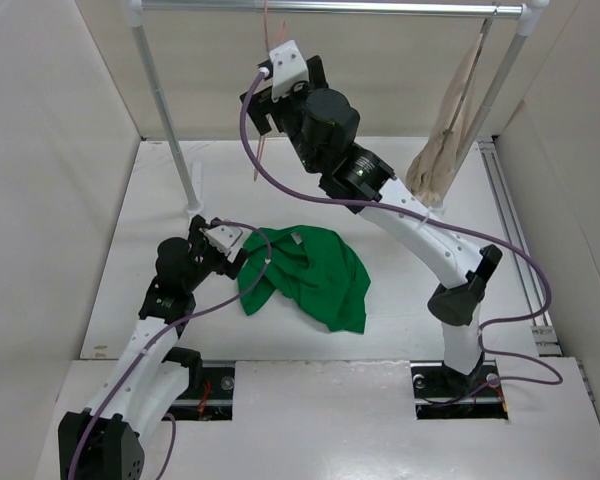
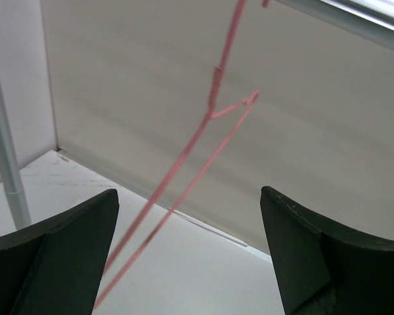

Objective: Place the t-shirt on the hanger
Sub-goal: Grab a hanger with the right arm

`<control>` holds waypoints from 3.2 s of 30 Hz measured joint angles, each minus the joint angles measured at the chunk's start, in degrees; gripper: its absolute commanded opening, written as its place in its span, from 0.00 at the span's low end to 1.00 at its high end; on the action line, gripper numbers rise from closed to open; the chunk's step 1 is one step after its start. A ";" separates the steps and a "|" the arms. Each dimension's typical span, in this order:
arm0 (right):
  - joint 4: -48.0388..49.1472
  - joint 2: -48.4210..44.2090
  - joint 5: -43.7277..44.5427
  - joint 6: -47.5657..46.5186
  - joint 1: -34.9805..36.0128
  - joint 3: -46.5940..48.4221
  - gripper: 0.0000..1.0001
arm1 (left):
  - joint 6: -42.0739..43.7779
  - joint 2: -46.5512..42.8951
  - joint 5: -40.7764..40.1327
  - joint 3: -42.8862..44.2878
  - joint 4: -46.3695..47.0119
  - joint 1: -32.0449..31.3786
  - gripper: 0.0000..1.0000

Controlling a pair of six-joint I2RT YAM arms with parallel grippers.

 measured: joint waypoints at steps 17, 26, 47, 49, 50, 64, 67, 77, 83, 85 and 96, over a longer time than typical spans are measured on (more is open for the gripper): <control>1.88 -0.15 -1.44 2.01 -2.95 -2.23 0.78 | 0.00 -1.55 -0.81 -1.88 0.09 -0.02 0.86; 2.16 -2.78 -1.05 2.56 -1.81 -2.08 0.86 | 0.00 -1.95 -1.31 -2.62 0.96 -0.02 0.86; 12.41 10.91 8.96 7.89 1.01 5.84 1.00 | -1.92 -2.97 -1.36 -4.70 3.06 -0.02 0.89; 12.17 11.56 9.86 8.00 1.01 5.84 1.00 | -1.92 -3.34 -1.36 -4.90 3.13 0.00 0.89; 12.17 11.69 10.25 8.04 1.01 5.84 0.98 | -1.95 -3.45 -1.36 -5.01 3.21 -0.02 0.89; 13.07 3.04 12.68 10.95 -0.57 -8.46 0.87 | -2.38 -3.43 -1.36 -5.22 3.52 -0.02 0.89; 13.27 2.14 12.24 12.04 -2.12 -9.20 0.86 | -2.40 -3.43 -1.36 -5.22 3.50 0.00 0.89; 13.46 -3.65 11.74 13.09 -3.43 -16.70 0.76 | -2.60 -3.43 -1.36 -5.49 4.28 -0.02 0.90; 13.49 -7.65 11.37 13.38 -3.61 -21.22 0.56 | -2.99 -3.43 -1.36 -5.51 4.92 -0.02 0.90; 13.49 -8.48 10.16 13.38 -3.93 -21.99 0.49 | -2.99 -3.43 -1.36 -5.51 4.96 0.00 0.90; 13.46 -9.11 -10.08 15.06 -13.79 -23.39 0.21 | -3.02 -3.43 -1.40 -5.51 5.20 0.00 0.90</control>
